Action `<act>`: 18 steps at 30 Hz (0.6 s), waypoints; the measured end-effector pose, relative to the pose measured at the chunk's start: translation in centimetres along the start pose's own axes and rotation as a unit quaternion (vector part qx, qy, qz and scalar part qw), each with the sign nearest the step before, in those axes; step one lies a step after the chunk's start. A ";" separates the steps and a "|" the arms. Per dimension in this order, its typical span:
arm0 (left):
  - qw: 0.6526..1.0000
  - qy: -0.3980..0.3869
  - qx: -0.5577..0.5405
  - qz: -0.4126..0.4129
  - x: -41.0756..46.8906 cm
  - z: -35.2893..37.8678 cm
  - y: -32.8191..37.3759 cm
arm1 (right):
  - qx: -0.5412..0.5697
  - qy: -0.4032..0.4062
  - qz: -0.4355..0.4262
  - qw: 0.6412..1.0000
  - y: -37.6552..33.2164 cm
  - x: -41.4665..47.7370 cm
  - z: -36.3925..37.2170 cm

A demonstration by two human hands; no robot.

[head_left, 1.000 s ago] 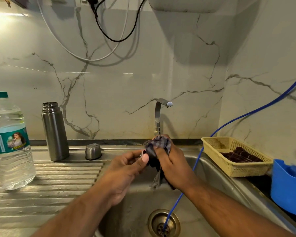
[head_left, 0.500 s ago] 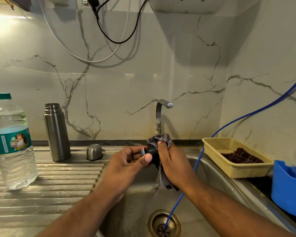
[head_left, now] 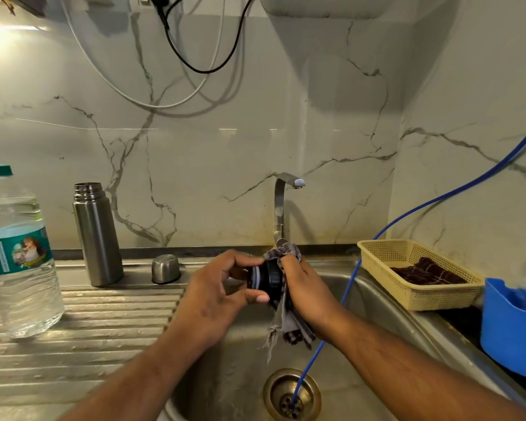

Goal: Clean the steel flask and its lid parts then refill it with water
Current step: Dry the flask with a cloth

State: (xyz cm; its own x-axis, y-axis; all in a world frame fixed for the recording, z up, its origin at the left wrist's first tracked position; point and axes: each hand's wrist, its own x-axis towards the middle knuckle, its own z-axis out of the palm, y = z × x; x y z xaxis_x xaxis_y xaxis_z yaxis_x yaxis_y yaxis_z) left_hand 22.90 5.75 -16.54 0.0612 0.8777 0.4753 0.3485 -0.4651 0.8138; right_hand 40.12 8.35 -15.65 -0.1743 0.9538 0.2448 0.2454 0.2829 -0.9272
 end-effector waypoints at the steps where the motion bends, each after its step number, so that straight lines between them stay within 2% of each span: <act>1: 1.000 0.002 -0.007 -0.002 0.0 0.0 -0.1 | -0.010 0.009 -0.006 1.000 -0.1 -0.1 0.0; 6: 0.995 0.028 -0.090 -0.021 0.0 0.1 0.2 | -0.019 0.011 -0.084 0.996 -0.5 -0.6 -0.1; 9: 0.990 0.017 -0.134 -0.033 0.1 -0.4 0.1 | -0.033 -0.001 -0.110 0.993 -0.5 -0.7 -0.1; 13: 0.997 0.009 -0.068 -0.017 0.3 -0.6 -0.2 | -0.024 -0.029 -0.088 0.995 -0.4 -0.8 -0.1; 18: 0.999 0.044 -0.019 -0.013 0.6 -0.5 -0.4 | -0.028 -0.015 -0.064 0.997 -0.4 -0.6 0.3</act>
State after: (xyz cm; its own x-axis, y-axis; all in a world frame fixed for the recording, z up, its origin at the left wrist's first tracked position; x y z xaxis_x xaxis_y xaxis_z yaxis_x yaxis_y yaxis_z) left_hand 22.36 6.38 -16.46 -0.0309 0.8765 0.4805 0.3134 -0.4479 0.8373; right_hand 39.82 7.63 -15.57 -0.2368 0.9060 0.3507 0.2719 0.4084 -0.8714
